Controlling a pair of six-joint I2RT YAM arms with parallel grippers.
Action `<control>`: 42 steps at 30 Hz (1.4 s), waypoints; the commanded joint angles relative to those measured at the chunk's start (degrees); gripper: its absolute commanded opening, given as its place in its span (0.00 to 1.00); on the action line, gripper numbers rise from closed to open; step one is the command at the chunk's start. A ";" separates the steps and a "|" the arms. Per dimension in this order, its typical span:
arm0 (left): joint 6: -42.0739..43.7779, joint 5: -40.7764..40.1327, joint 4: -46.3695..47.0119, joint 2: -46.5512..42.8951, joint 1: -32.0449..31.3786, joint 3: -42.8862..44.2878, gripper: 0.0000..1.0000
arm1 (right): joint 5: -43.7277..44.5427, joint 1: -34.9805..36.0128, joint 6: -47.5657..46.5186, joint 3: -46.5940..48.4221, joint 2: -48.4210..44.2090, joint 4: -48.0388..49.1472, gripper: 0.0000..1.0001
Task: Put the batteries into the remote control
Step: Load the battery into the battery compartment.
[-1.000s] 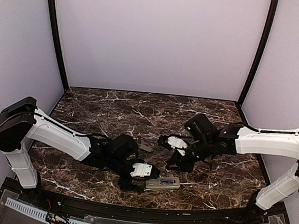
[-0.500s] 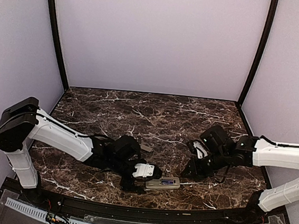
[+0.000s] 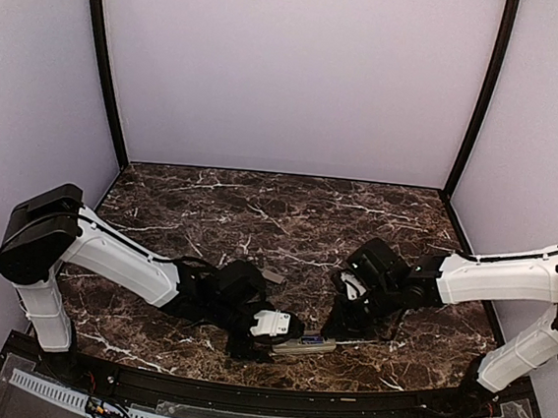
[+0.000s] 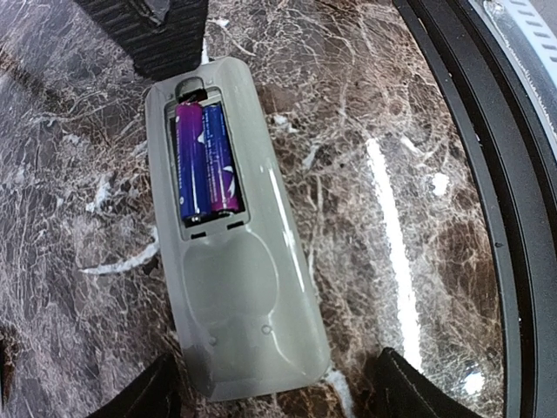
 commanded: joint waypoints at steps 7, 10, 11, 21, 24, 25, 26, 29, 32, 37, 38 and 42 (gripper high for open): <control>-1.01 -0.79 2.21 0.31 -0.35 -0.82 0.73 | 1.85 0.48 -0.63 4.22 4.20 -0.13 0.11; -0.88 -0.82 2.34 0.48 -0.35 -0.92 0.71 | 3.39 0.60 -0.57 5.27 4.18 -2.63 0.12; -0.82 -0.72 2.35 0.53 -0.40 -0.93 0.71 | 3.54 0.78 -0.62 5.49 4.27 -3.02 0.12; -0.24 -0.43 2.43 0.67 -0.87 -1.34 0.64 | 5.50 1.61 -0.92 7.00 6.61 -6.12 0.12; -0.07 -0.42 2.44 0.74 -0.96 -1.33 0.63 | 6.34 1.64 -1.26 7.87 6.19 -7.51 0.13; -0.11 -0.39 2.44 0.80 -0.97 -1.29 0.63 | 6.33 1.57 -1.34 7.98 6.18 -7.60 0.13; -0.07 -0.41 2.44 0.77 -0.97 -1.29 0.63 | 6.20 1.56 -1.35 7.93 6.30 -7.48 0.13; -0.07 -0.52 2.49 0.84 -0.97 -1.33 0.63 | 5.34 1.65 -1.25 7.22 6.77 -6.16 0.13; -0.06 -0.65 2.52 0.84 -0.97 -1.33 0.62 | 4.57 1.68 -1.09 7.01 7.69 -5.01 0.11; 0.05 -0.71 2.60 0.84 -1.06 -1.39 0.61 | 3.68 1.68 -1.54 7.38 8.81 -3.86 0.08; 0.08 -0.75 2.61 0.88 -1.06 -1.37 0.61 | 3.43 1.64 -1.53 7.43 9.04 -3.51 0.07; 0.13 -0.73 2.73 1.01 -1.22 -1.43 0.57 | 2.61 1.68 -1.86 7.60 10.43 -2.63 0.03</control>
